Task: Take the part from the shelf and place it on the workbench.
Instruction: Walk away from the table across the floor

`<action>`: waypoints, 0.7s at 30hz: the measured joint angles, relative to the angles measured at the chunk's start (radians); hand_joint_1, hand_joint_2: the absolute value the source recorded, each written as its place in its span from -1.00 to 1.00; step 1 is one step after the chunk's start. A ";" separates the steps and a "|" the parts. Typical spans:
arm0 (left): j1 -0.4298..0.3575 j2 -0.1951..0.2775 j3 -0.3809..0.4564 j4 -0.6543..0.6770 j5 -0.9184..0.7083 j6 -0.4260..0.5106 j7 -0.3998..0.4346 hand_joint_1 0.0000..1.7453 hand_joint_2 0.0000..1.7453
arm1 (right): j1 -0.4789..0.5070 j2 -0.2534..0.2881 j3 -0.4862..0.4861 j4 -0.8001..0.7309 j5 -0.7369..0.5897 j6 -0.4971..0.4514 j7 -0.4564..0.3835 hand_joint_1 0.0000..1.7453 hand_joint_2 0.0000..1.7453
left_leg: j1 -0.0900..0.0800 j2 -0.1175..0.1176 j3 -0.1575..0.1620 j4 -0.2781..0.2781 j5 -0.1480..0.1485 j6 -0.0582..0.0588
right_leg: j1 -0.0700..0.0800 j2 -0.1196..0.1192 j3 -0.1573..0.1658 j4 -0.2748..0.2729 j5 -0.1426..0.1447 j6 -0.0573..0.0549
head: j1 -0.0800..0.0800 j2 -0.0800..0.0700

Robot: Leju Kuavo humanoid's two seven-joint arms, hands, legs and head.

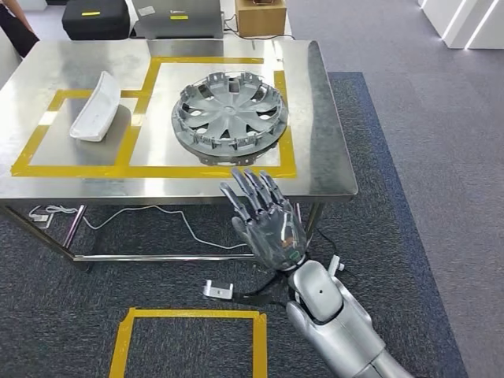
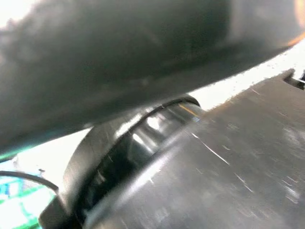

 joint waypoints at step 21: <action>0.032 -0.012 0.049 0.002 0.083 0.122 -0.025 -1.00 -1.00 | 0.369 0.214 -0.814 0.290 -0.034 -0.003 -0.364 -1.00 1.00 | -0.030 0.005 -0.185 0.083 0.030 0.035 | 0.017 0.011 0.170 -0.090 -0.081 -0.050 | 0.022 0.000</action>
